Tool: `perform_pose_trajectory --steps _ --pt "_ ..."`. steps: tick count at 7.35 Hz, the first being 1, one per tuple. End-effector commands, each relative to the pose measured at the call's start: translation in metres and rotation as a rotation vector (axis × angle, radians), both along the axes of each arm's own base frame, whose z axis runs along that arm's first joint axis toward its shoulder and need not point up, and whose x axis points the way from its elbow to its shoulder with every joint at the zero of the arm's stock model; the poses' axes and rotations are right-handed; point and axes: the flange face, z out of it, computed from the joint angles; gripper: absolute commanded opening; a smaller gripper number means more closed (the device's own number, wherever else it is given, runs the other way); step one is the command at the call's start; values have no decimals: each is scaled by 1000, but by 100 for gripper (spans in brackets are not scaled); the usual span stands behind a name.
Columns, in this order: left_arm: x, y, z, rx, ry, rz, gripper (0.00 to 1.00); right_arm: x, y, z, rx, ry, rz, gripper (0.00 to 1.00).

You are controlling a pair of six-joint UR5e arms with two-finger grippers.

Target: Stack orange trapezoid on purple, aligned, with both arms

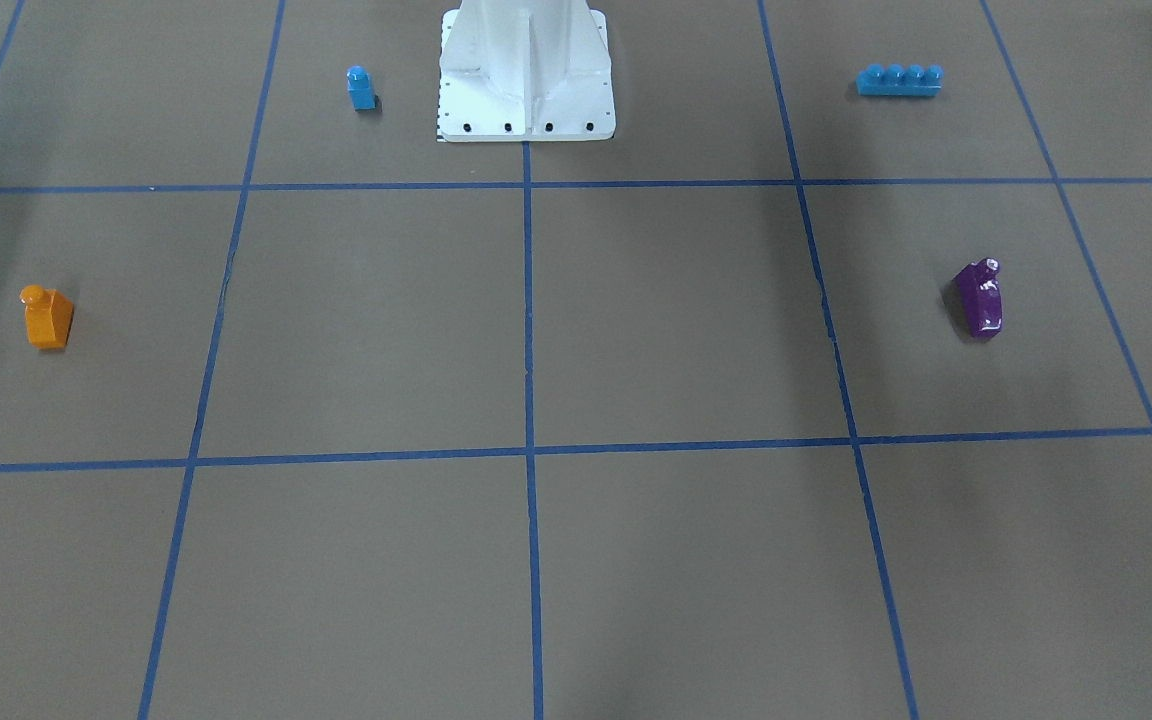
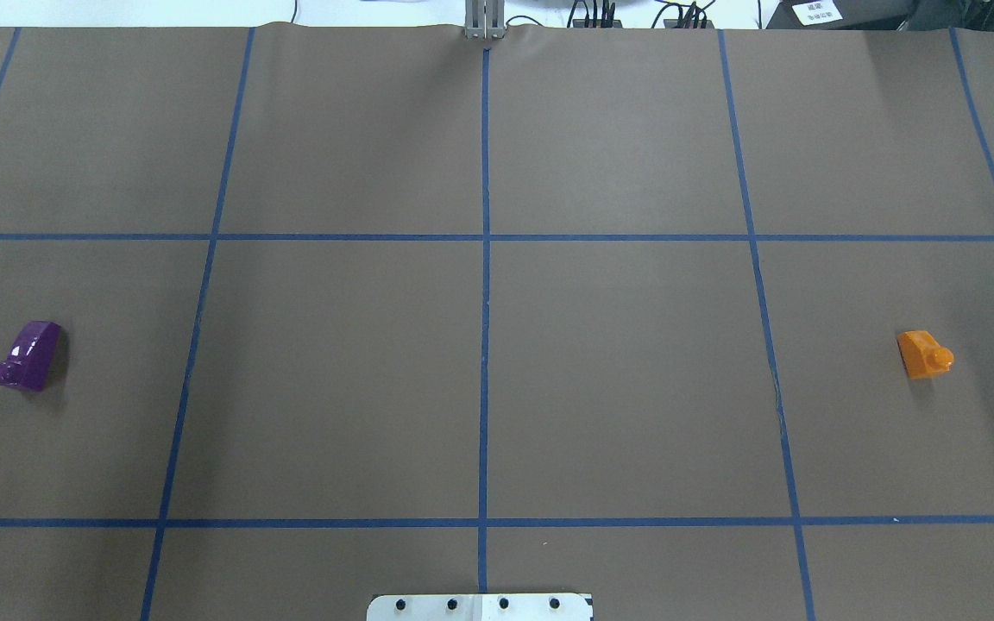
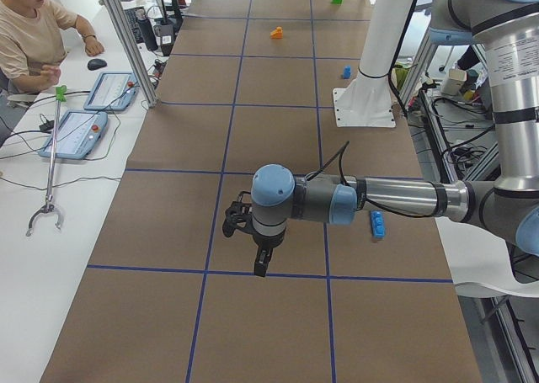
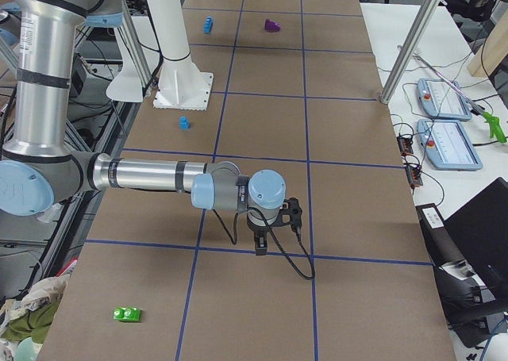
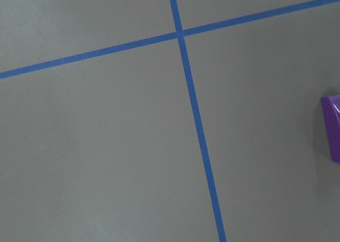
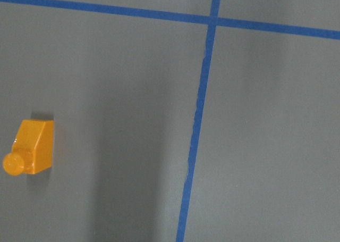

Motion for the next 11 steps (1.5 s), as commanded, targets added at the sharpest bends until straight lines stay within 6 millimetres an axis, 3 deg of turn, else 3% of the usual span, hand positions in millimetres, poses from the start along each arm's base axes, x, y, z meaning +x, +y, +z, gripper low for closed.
perform_pose_trajectory --steps 1,3,4,7,8,11 --pt "5 -6 -9 -3 57 7 100 11 6 9 -12 40 18 100" --pt "5 -3 9 -32 67 8 100 14 1 0 10 72 22 100" --pt "6 -4 22 -52 68 11 100 14 -5 -26 64 72 24 100" --pt "11 -7 16 -52 95 3 100 13 0 -38 81 54 26 100" --pt "33 -13 5 -69 127 11 100 13 -1 -37 81 58 26 100" --pt "144 -16 -14 -234 149 -51 100 13 0 -36 77 54 27 100"
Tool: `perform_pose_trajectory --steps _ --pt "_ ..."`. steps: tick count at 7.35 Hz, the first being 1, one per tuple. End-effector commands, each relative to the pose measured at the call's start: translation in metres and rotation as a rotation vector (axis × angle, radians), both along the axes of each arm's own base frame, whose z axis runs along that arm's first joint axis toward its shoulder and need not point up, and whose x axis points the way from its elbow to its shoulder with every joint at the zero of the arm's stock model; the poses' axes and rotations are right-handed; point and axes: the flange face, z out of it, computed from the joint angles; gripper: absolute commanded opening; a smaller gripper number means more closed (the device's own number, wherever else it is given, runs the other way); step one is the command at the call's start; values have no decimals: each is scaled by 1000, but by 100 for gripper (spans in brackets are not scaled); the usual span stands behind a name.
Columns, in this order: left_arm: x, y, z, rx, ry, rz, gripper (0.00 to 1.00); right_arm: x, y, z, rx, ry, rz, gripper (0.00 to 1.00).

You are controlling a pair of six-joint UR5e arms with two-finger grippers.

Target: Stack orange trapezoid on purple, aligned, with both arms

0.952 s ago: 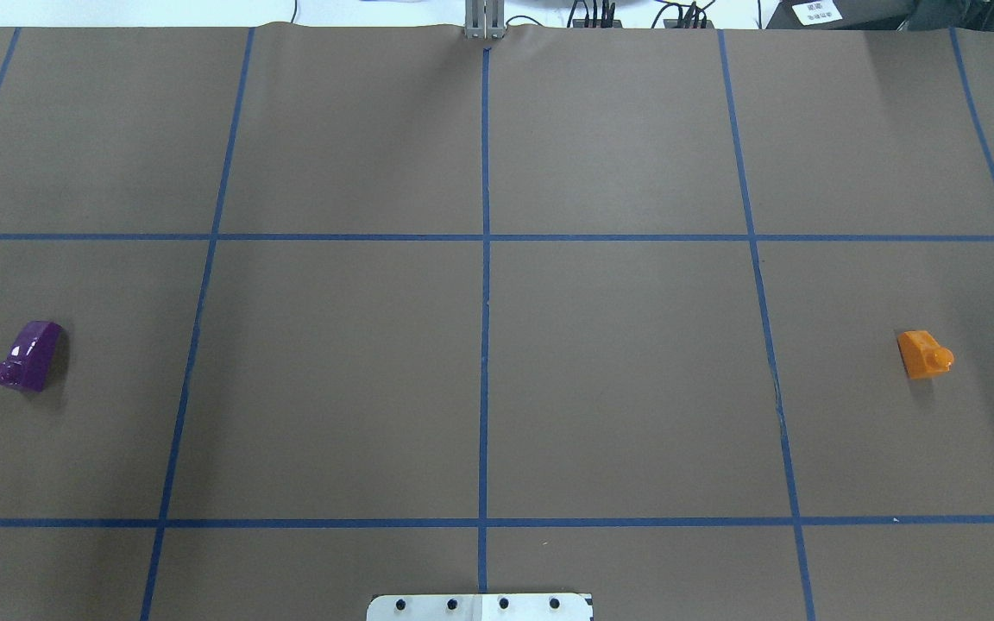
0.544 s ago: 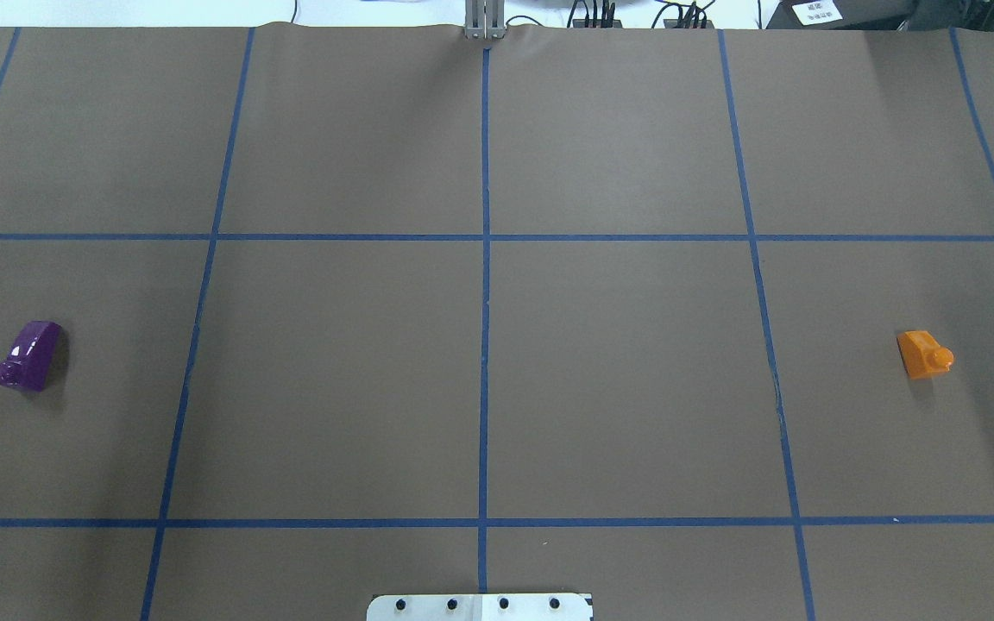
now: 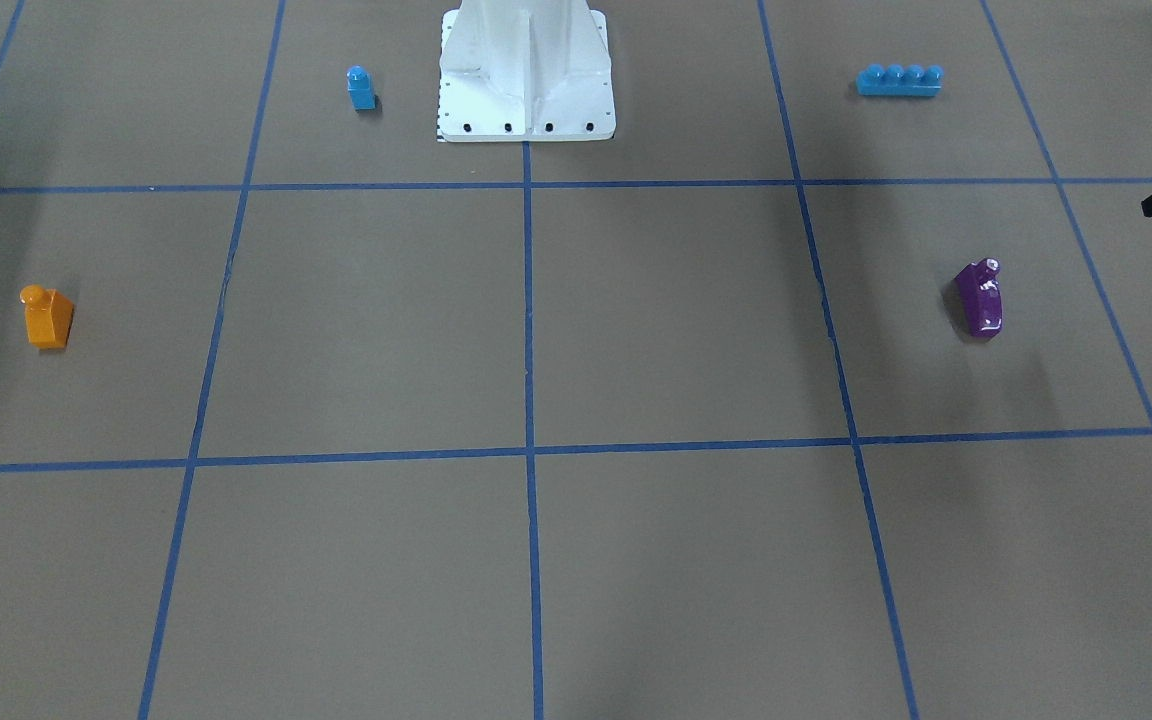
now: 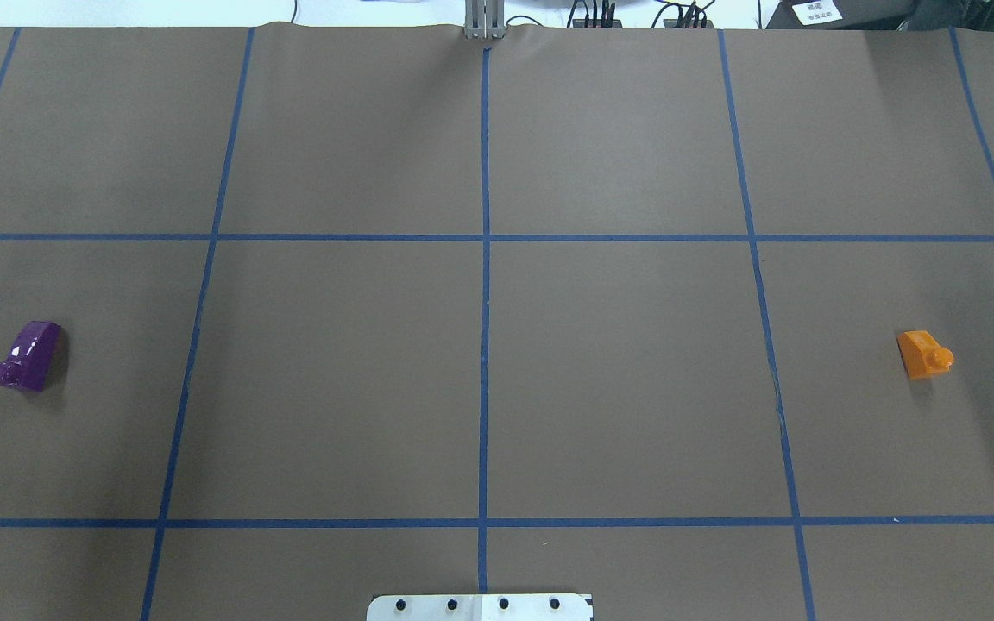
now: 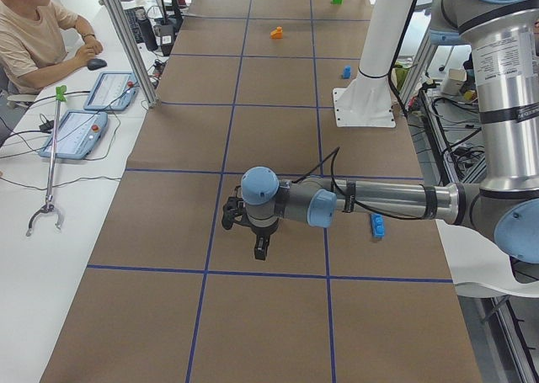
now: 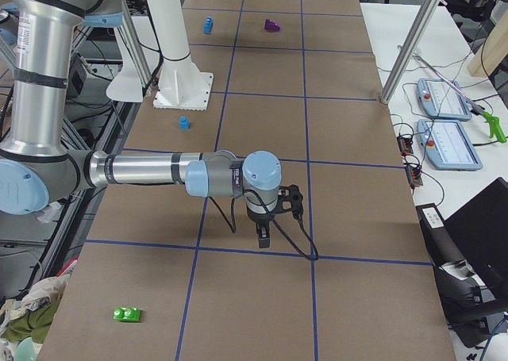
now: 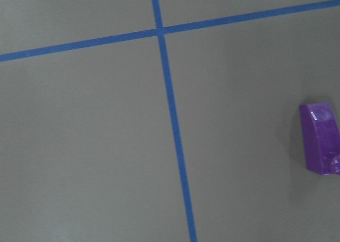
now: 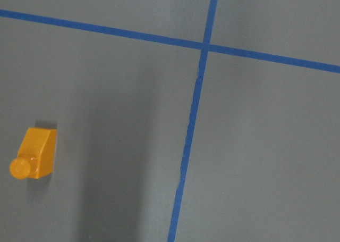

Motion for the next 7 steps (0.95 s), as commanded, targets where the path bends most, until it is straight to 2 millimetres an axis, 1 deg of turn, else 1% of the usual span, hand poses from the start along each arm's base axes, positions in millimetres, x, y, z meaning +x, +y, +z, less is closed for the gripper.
perform_pose_trajectory --steps 1,2,3,4,5,6,7 --pt "76 7 -18 -96 29 -21 100 0 0 1 -2 -1 0 100" --pt "98 6 -25 -110 14 -36 100 0 0 1 -1 -1 -1 100" --pt "129 8 -27 -73 -34 -15 100 0 1 2 -4 -4 -1 100" --pt "144 11 -22 -44 -75 -4 100 -1 1 0 -1 -13 -1 100" --pt "163 6 -15 -50 -84 24 100 -1 1 1 -4 -16 -2 100" --pt "172 -2 -11 -62 -81 28 100 -1 1 1 -3 -16 -3 100" --pt "198 -14 -16 -102 -79 9 100 -1 1 1 -3 -16 -3 100"
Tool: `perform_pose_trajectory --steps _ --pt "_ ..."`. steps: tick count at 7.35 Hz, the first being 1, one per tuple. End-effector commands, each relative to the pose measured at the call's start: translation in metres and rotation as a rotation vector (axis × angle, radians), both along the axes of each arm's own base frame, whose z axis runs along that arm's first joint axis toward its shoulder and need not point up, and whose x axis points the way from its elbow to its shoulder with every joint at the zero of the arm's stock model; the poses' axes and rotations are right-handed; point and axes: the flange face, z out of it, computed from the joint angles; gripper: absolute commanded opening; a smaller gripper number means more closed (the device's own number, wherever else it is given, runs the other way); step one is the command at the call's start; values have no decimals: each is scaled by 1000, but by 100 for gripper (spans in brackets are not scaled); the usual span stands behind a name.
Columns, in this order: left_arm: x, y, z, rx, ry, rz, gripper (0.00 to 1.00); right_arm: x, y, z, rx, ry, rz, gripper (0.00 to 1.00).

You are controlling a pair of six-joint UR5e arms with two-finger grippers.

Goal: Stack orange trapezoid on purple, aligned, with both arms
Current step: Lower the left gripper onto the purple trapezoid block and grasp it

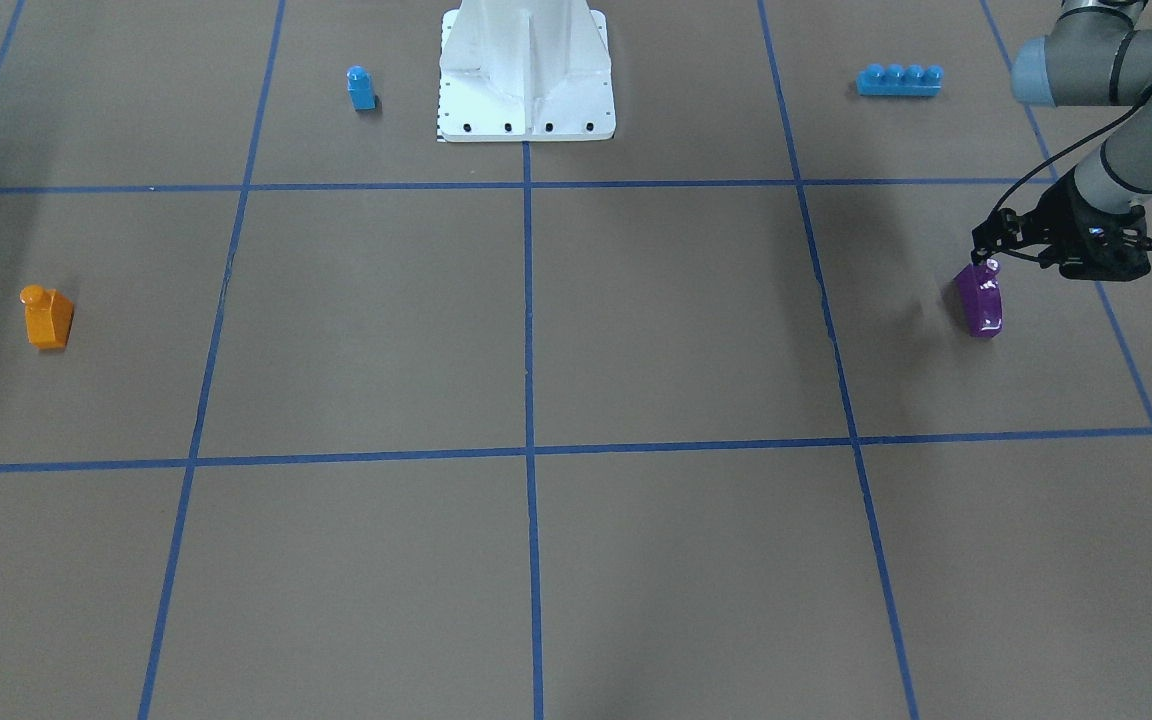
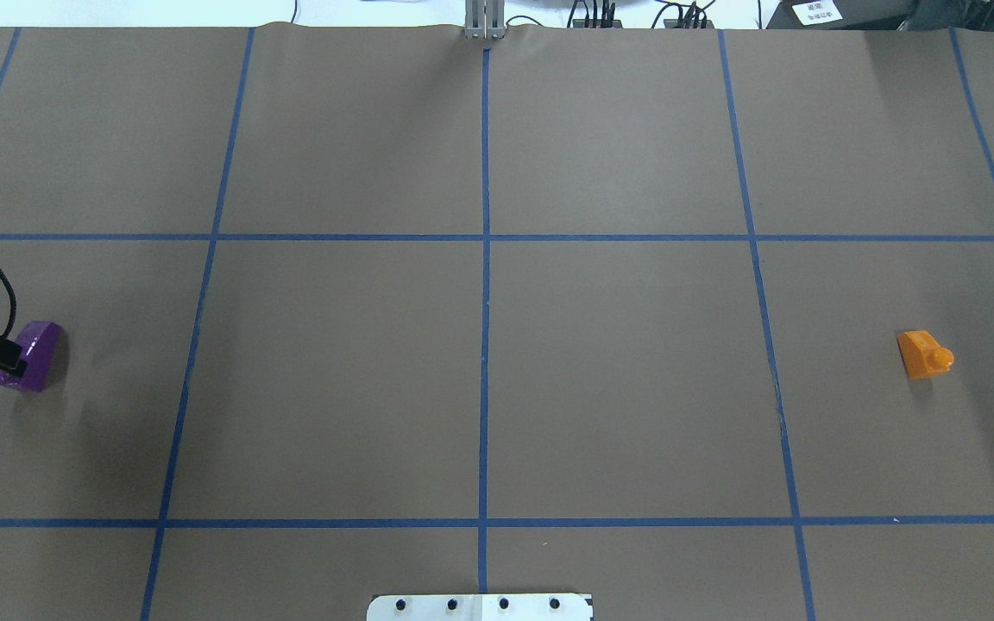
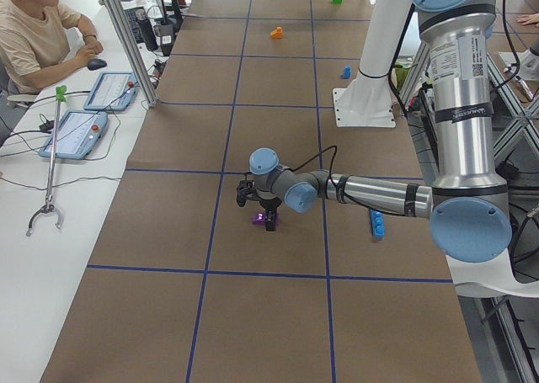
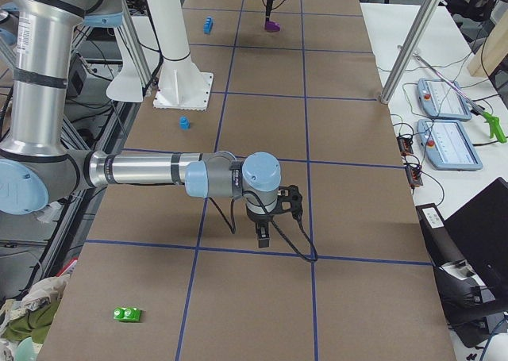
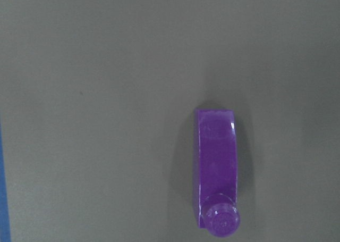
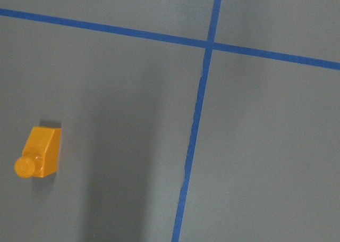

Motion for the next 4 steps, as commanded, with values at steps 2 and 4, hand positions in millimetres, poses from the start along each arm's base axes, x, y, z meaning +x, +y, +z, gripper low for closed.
perform_pose_trajectory --steps 2,4 --pt "39 -7 -1 -34 -9 7 49 0 4 1 -2 -1 -1 100" --pt "35 -4 -1 -33 -10 8 0 0 4 1 -2 -4 -2 100"
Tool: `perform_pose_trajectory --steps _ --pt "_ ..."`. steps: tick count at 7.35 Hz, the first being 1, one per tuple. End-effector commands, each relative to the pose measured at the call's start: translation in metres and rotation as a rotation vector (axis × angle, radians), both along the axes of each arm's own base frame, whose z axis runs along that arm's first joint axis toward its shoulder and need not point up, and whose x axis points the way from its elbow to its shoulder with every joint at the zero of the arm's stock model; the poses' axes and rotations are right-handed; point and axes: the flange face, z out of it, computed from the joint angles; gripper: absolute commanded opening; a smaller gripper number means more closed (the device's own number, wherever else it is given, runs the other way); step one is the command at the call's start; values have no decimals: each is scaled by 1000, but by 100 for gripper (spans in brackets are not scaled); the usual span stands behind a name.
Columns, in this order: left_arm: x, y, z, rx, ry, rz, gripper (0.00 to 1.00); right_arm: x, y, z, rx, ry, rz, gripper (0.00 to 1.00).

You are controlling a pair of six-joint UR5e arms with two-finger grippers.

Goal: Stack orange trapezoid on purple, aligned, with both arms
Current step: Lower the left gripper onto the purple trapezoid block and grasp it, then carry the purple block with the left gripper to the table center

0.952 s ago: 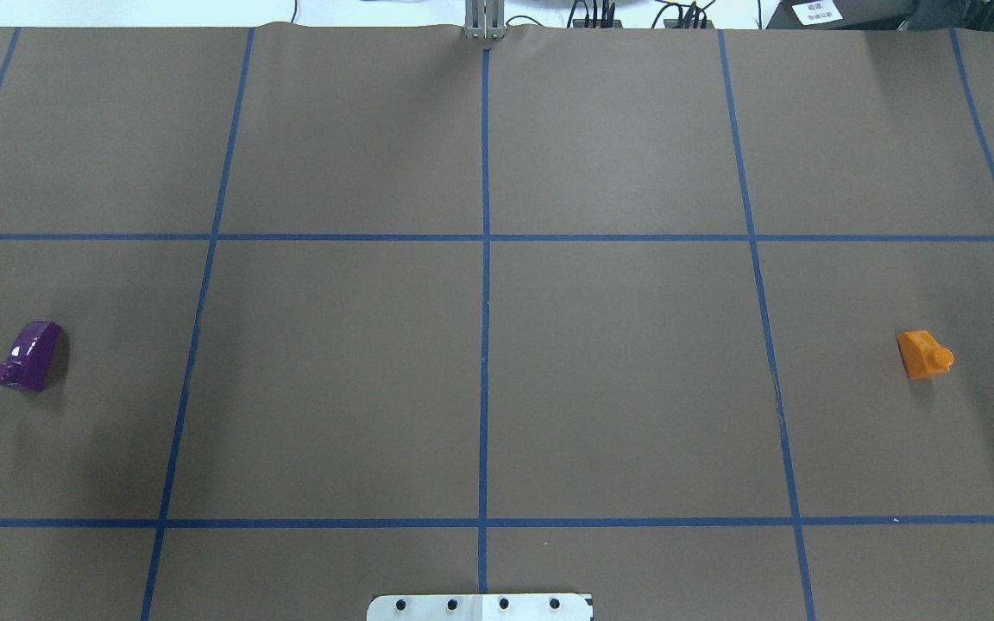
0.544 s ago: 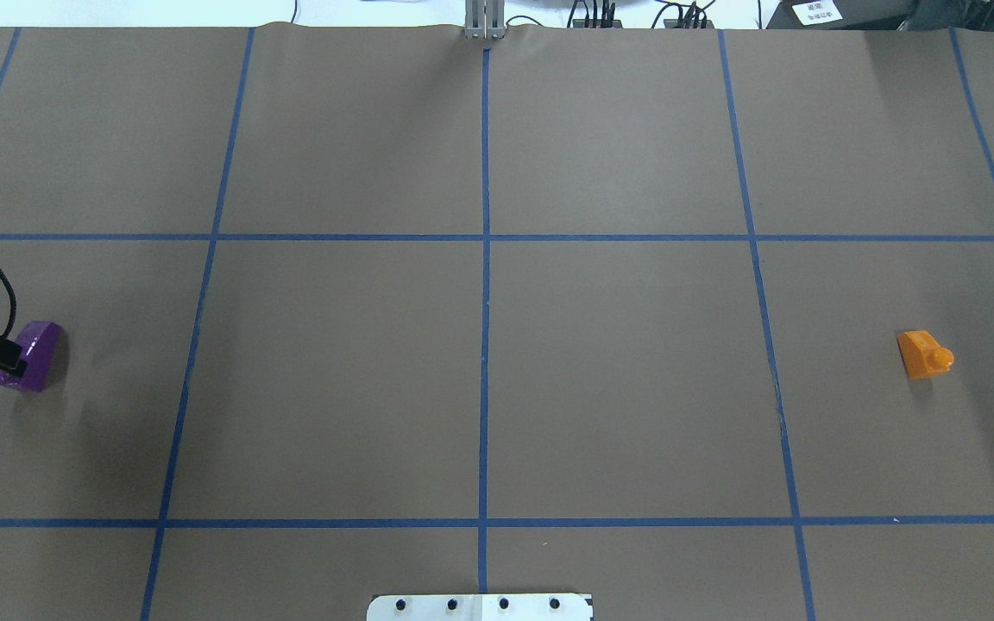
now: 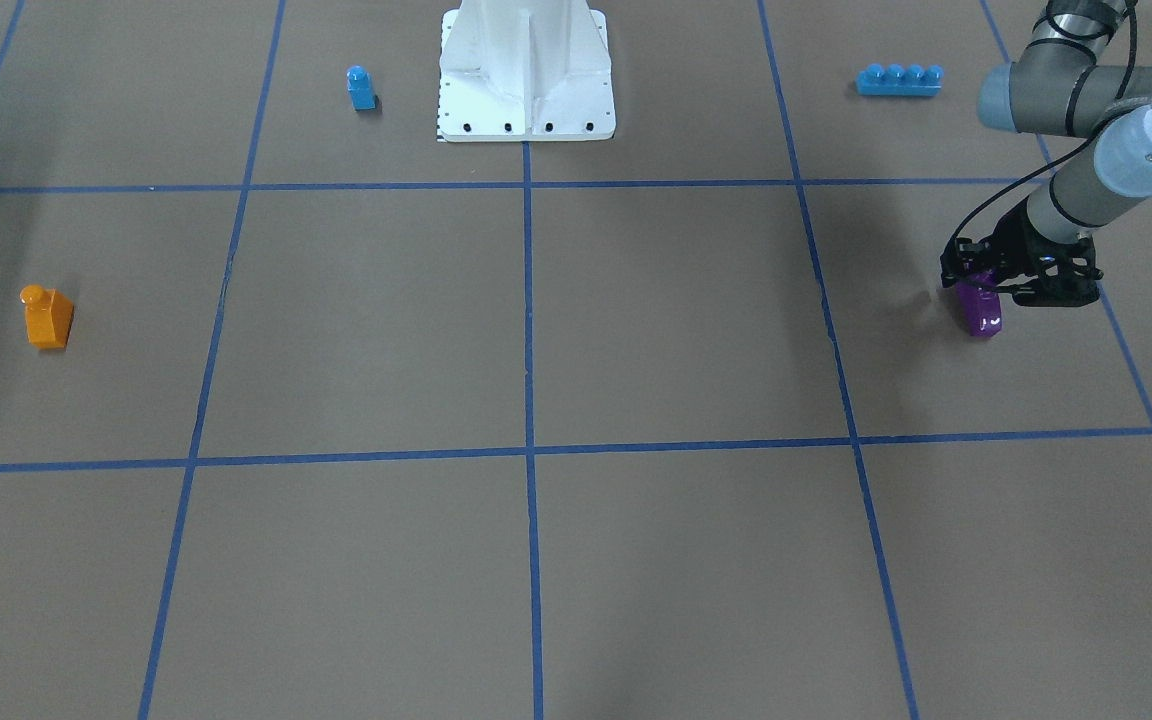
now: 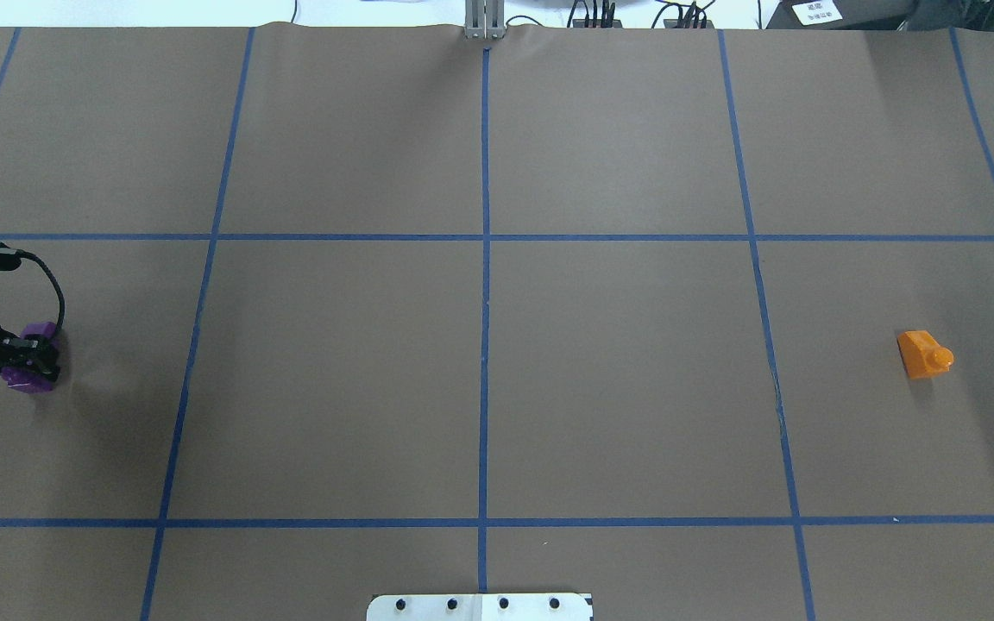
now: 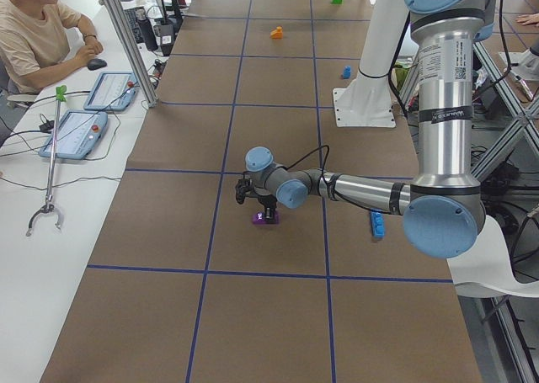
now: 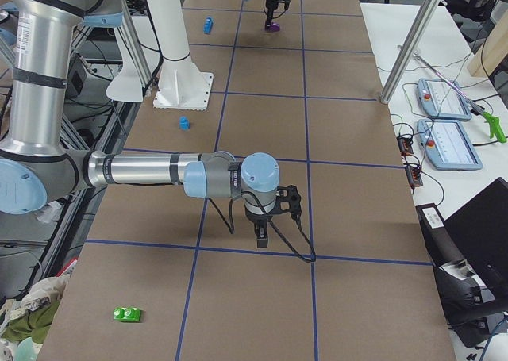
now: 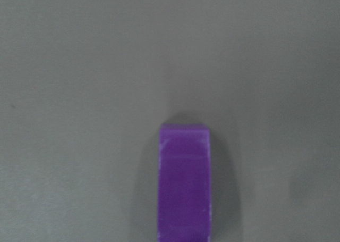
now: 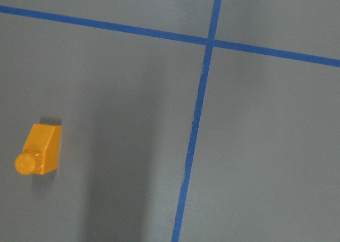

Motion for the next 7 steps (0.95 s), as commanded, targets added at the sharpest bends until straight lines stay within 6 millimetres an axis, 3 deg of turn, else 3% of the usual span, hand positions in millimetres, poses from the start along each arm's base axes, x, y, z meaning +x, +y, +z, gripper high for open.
perform_pose_trajectory --steps 1,2,3,4,5,6,7 --pt "0 1 -20 15 20 -8 0 0 0 -1 2 -1 0 100" --pt "-1 2 -64 18 35 -25 0 0 -1 -1 5 -1 0 100" --pt "8 -1 -122 12 58 -44 0 0 -2 -2 22 -3 0 100" --pt "44 -13 -195 -7 96 -63 0 0 -3 -3 27 -3 0 100" --pt "109 -6 -272 -33 146 -47 0 0 -3 -4 30 -1 0 100" --pt "170 22 -326 -65 146 7 0 0 -5 -6 33 0 1 100" --pt "222 37 -378 2 116 -10 0 0 -5 -6 34 0 0 100"
